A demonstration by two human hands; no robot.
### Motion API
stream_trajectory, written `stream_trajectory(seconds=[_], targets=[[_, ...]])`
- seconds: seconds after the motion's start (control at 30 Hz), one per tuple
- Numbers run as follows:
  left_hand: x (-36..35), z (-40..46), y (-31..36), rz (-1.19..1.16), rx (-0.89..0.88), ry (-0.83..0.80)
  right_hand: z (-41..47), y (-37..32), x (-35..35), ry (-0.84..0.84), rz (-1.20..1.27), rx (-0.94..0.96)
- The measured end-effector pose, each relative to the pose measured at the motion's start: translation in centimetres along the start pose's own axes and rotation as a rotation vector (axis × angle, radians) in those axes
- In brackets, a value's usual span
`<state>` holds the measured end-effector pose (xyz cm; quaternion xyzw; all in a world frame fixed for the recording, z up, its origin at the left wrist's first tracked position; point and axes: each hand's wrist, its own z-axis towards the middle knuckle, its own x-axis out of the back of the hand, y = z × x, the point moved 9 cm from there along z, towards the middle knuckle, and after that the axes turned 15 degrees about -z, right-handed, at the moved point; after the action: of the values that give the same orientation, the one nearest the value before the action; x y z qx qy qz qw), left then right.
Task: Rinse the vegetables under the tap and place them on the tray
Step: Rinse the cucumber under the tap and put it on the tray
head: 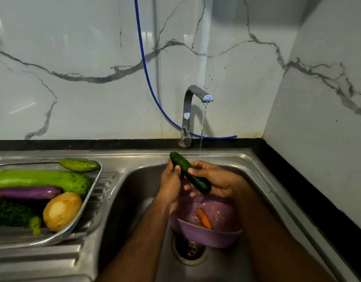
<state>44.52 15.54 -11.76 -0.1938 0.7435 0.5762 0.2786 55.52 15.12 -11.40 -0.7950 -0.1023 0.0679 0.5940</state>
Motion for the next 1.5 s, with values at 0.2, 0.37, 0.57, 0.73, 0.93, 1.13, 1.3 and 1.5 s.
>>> stream_trajectory(seconds=[0.2,0.37,0.57,0.73,0.93,1.13,1.3,1.5], targets=[[-1.7,-0.4,-1.7,0.149,0.071,-0.155,1.3,0.4,1.3,0.369,-0.29,-0.049],[-2.2,-0.9,-2.9,0.161,0.16,-0.17,1.4,0.1,2.3,0.454,-0.107,-0.031],[-1.3,0.0,-1.8,0.362,-0.016,-0.108,2.0,0.6,1.0,0.289,0.124,0.006],[0.0,1.3,-1.5,0.704,-0.123,-0.088,2.7,0.5,0.7,0.251,-0.006,0.099],[-1.3,0.6,-0.8,0.917,-0.185,-0.175,2.1,-0.1,2.7,0.647,-0.158,0.033],[-0.4,0.9,-0.1,0.994,-0.184,-0.128,0.8,-0.3,4.0,0.673,0.075,-0.011],[0.2,1.2,-0.9,0.929,-0.125,-0.157,0.9,-1.8,3.9,0.654,0.239,0.233],[0.3,1.2,-0.7,1.01,-0.239,-0.103,1.5,-2.7,2.4,0.44,0.278,0.3]])
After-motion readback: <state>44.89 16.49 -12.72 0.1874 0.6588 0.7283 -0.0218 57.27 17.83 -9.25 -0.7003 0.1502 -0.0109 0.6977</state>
